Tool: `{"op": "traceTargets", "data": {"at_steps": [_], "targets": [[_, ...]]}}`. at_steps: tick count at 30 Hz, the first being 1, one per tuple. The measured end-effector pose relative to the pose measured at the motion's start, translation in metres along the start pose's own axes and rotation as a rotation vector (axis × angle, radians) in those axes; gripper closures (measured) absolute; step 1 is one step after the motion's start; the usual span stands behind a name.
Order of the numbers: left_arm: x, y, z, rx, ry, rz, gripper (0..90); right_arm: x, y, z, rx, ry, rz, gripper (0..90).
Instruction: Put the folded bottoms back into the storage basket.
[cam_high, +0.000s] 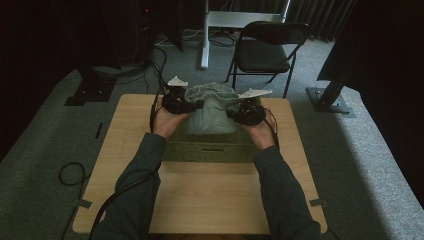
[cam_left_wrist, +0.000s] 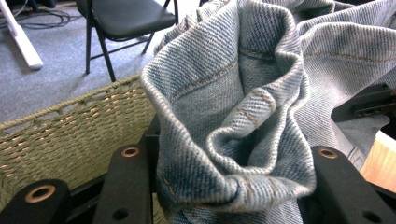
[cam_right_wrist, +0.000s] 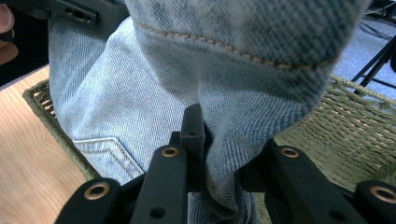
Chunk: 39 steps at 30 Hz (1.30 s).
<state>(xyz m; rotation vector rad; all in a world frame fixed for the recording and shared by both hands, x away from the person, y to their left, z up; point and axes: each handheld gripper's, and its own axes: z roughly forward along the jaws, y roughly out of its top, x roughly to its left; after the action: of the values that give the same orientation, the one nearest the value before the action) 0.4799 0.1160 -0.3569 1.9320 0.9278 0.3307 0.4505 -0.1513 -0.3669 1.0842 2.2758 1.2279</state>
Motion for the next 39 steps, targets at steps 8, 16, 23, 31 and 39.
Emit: {"op": "traceTargets", "data": {"at_steps": [8, 16, 23, 31, 39], "targets": [[0.002, 0.004, 0.009, 0.012, 0.017, -0.017, 53.9, -0.011, -0.002, 0.01, -0.008, 0.015, 0.055, 75.9], [0.003, 0.011, 0.008, 0.003, 0.028, -0.021, 53.6, -0.014, -0.002, 0.014, -0.032, 0.023, 0.088, 75.8], [0.007, 0.013, 0.01, -0.011, 0.04, -0.024, 52.8, -0.016, 0.0, 0.018, -0.043, 0.03, 0.103, 75.6], [0.032, -0.011, 0.032, 0.05, 0.242, -0.111, 42.1, -0.023, -0.011, 0.049, 0.192, -0.233, 0.12, 55.9], [0.039, -0.024, 0.03, 0.088, 0.279, -0.087, 43.3, -0.029, -0.016, 0.054, 0.225, -0.292, 0.083, 55.8]]}}
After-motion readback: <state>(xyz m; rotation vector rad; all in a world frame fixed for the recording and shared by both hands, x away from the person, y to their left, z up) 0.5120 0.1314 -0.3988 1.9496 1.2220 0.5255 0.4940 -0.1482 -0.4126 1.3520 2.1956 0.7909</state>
